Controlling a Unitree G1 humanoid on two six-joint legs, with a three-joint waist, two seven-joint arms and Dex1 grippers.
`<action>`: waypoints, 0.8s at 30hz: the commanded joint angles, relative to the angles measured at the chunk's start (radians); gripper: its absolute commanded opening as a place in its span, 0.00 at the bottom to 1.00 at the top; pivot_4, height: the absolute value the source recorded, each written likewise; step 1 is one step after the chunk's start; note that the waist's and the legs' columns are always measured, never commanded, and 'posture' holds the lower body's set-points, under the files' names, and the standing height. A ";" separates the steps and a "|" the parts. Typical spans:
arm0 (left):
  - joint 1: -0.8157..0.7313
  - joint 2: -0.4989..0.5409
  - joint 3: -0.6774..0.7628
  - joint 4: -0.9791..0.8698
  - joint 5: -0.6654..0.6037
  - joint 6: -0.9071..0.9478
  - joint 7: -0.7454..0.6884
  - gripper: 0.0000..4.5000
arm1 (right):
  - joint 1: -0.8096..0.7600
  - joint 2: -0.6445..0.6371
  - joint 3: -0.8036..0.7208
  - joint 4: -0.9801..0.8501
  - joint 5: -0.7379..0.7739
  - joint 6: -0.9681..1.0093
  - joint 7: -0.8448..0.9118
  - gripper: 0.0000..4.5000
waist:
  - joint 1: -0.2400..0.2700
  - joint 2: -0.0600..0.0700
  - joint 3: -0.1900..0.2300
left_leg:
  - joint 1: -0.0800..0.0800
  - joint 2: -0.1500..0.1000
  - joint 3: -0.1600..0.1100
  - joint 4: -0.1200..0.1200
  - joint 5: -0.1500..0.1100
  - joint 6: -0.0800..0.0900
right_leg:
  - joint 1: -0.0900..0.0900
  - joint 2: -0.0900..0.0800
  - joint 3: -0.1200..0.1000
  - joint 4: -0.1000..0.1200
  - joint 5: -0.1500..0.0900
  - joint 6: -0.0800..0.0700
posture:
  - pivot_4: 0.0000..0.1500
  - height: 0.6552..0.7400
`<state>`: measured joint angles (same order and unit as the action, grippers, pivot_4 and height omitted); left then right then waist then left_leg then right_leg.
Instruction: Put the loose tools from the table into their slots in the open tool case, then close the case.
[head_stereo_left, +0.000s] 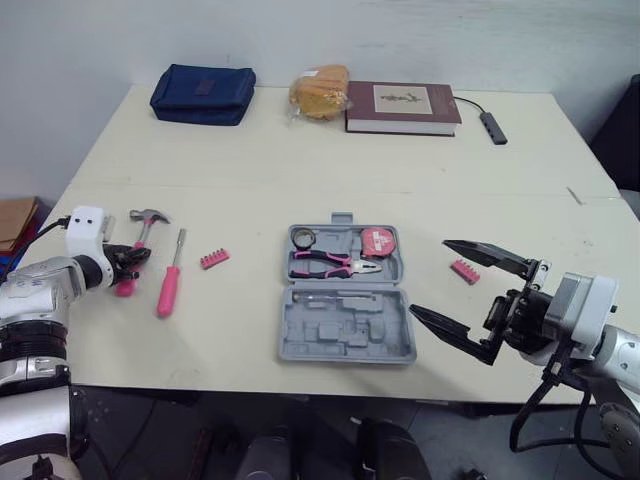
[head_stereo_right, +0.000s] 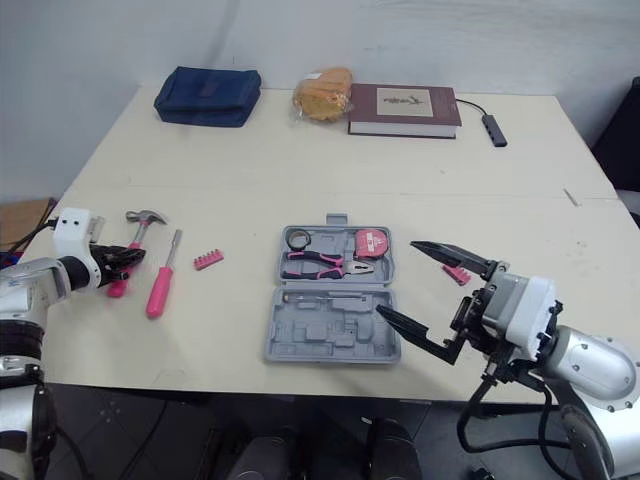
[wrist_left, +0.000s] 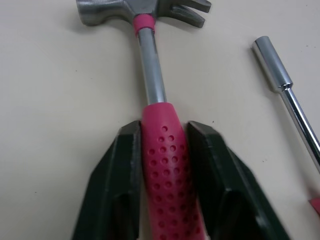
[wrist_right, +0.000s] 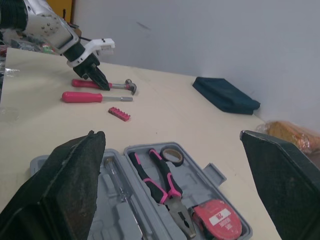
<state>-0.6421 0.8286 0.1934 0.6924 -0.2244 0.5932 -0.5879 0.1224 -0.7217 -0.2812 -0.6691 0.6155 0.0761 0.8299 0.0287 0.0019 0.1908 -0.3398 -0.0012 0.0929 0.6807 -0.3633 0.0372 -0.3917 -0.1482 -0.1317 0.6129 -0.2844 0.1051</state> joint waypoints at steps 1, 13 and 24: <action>0.017 -0.011 -0.007 0.060 0.029 0.011 0.021 0.13 | -0.014 -0.022 -0.026 -0.053 -0.007 0.011 -0.010 1.00 | 0.000 0.000 0.000 | 0.000 0.000 0.000 0.000 0.000 0.000 | 0.000 0.000 0.000 0.000 0.000 0.000 | 1.00 1.00; 0.001 -0.037 0.114 -0.302 -0.169 -0.291 -0.253 0.13 | 0.014 -0.070 -0.135 -0.007 -0.016 0.003 0.047 1.00 | 0.001 -0.015 0.004 | -0.015 0.001 -0.005 0.004 0.001 0.001 | -0.008 0.001 0.000 -0.001 0.000 0.000 | 1.00 1.00; 0.020 -0.117 -0.295 -0.864 -0.282 -0.078 -0.587 0.13 | 0.154 -0.073 -0.284 -0.013 0.016 0.046 0.120 1.00 | -0.005 -0.015 0.004 | -0.016 -0.003 -0.003 0.005 0.000 0.007 | -0.005 0.005 -0.004 -0.010 0.004 0.008 | 1.00 1.00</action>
<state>-0.6050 0.7145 -0.0552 -0.0968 -0.5316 0.5174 -1.1681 0.2396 -0.8042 -0.5133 -0.6443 0.6179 0.1304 0.9297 0.0236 -0.0129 0.1949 -0.3553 -0.0035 0.0901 0.6852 -0.3626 0.0440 -0.3967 -0.1420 -0.1351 0.6024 -0.2798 0.1127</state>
